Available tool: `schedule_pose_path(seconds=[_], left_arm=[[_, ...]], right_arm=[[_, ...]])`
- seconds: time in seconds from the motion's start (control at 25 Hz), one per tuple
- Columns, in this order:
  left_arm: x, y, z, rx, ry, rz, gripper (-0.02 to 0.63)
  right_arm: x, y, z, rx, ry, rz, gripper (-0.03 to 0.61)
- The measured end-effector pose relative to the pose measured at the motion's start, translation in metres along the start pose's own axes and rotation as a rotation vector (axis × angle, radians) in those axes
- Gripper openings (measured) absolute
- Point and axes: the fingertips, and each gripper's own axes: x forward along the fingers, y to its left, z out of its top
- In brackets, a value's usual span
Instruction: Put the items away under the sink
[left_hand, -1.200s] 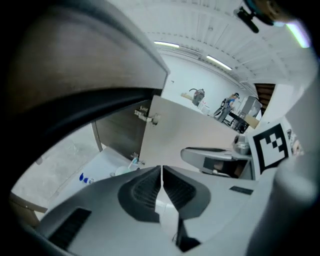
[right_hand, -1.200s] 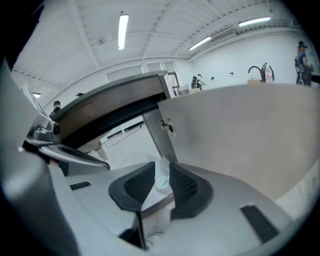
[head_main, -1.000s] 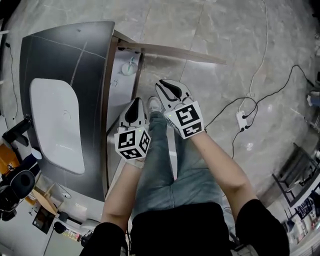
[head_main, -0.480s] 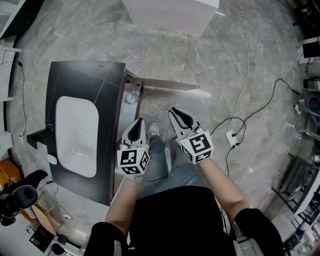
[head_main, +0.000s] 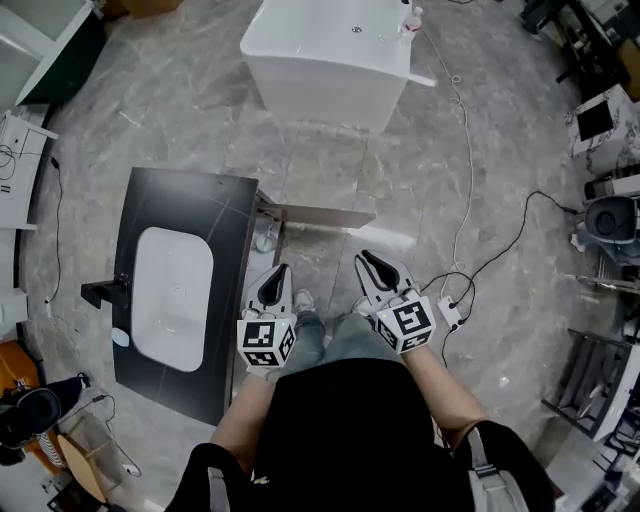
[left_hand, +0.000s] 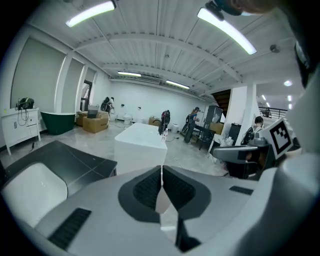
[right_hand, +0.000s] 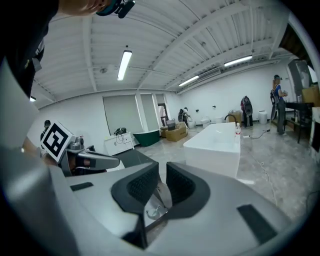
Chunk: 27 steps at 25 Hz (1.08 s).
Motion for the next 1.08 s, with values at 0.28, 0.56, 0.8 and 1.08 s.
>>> schedule_pose_path(seconds=[0.28,0.56,0.8,1.08], left_arm=[[-0.019,-0.020,0.049,0.047,-0.068,-0.051,0.029],[-0.030,-0.034,0.081,0.074,-0.111,-0.105,0.029],[-0.035,-0.051,0.096,0.099,-0.133,-0.157,0.029],[-0.034,-0.065,0.096,0.101,-0.136,-0.195,0.029]], right_arm=[[-0.036,0.006,0.052,-0.035,-0.072,-0.033,0.061],[-0.060,0.016,0.078,-0.074,-0.111,-0.045,0.061],[-0.074,0.028,0.089,-0.144,-0.130,-0.031,0.061],[-0.084,0.030,0.101,-0.191,-0.154,-0.062,0.061]])
